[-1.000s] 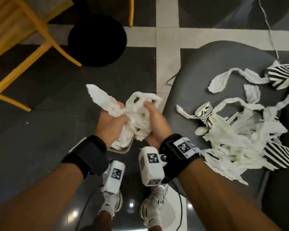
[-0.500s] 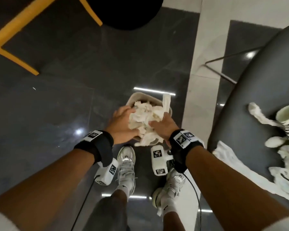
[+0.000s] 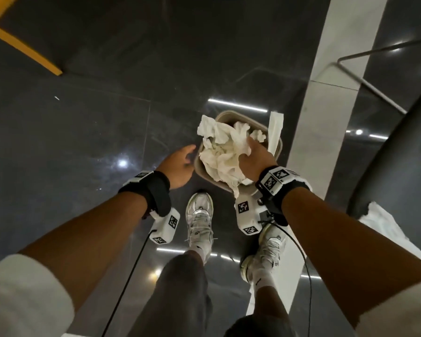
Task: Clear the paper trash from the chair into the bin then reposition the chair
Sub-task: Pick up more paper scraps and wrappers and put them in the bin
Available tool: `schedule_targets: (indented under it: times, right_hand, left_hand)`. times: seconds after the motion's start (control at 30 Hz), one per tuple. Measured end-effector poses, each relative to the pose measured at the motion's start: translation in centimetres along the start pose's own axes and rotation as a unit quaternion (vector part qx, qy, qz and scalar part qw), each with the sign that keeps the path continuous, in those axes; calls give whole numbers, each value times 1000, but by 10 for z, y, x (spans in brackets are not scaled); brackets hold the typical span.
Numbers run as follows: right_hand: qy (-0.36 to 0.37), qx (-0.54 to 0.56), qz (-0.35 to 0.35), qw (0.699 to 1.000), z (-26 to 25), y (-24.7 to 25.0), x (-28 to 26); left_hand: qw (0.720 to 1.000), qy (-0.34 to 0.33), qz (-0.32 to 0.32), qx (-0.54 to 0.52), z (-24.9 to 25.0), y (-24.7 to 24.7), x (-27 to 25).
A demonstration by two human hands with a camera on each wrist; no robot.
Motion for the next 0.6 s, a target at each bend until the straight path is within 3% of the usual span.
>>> schedule_targets:
  times: [0.13, 0.27, 0.43, 0.6]
  right_hand:
    - [-16, -6, 13, 1000, 1, 28, -22]
    - [5, 21, 44, 999, 1, 70, -59]
    - [42, 92, 90, 991, 35, 165, -106]
    - [41, 120, 208, 970, 115, 284, -123]
  left_hand:
    - [1000, 16, 23, 11, 17, 20, -10]
    - [996, -12, 84, 42, 66, 47, -24]
    - [982, -118, 128, 79, 181, 41, -51]
    - [966, -224, 96, 87, 313, -32, -70]
Point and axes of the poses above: each hand's wrist, its own x-axis towards the middle knuckle, its own y-axis out of the back of the hand, z = x × y, the point moved 8 cm from there along x, towards the middle knuckle, and after that the axes turned 6 degrees about z, right-handed, at the moved point
